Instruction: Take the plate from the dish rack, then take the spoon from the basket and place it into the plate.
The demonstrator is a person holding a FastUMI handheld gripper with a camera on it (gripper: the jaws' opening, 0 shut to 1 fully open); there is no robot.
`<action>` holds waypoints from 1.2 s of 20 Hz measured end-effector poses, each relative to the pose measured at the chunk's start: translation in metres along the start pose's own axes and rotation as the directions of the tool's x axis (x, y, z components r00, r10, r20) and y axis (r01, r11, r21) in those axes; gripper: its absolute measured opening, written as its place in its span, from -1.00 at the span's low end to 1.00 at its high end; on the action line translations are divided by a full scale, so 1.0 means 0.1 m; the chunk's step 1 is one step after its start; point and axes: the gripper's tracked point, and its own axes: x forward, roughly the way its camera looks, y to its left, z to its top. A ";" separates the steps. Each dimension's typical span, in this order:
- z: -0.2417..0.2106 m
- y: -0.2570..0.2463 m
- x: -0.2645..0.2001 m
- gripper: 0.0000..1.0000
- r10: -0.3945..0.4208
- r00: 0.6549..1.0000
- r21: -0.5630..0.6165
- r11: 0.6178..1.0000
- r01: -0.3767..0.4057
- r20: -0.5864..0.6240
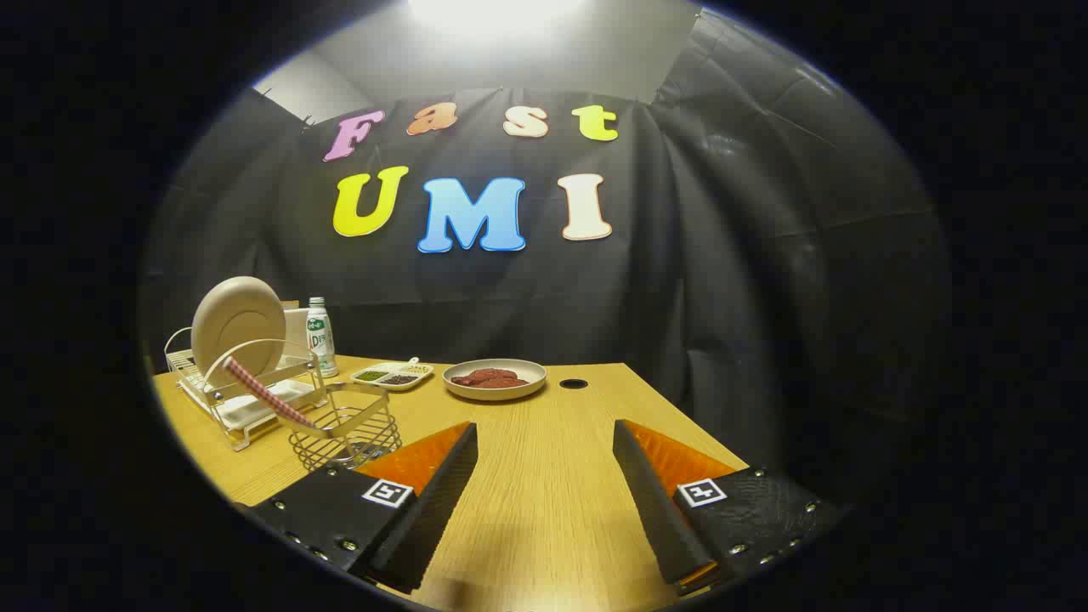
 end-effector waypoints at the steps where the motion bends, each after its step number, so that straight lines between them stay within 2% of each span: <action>1: 0.00 -0.02 0.11 0.95 -0.010 1.000 0.003 1.000 0.010 -0.003; 4: 0.13 -0.15 0.42 0.95 -0.067 0.997 0.050 0.997 0.065 0.039; 7: 0.17 -0.35 0.61 0.95 -0.155 0.988 0.070 0.986 0.154 0.006; 11: 0.48 -0.60 0.37 0.95 -0.302 0.953 0.008 0.953 0.303 -0.019; 14: 0.79 -0.54 0.05 0.95 -0.373 0.927 -0.065 0.926 0.371 -0.029; 20: 1.45 0.22 -0.39 0.95 -0.395 0.919 -0.086 0.916 0.393 -0.003; 24: 1.68 1.06 -0.40 0.95 -0.336 0.942 -0.078 0.939 0.334 -0.019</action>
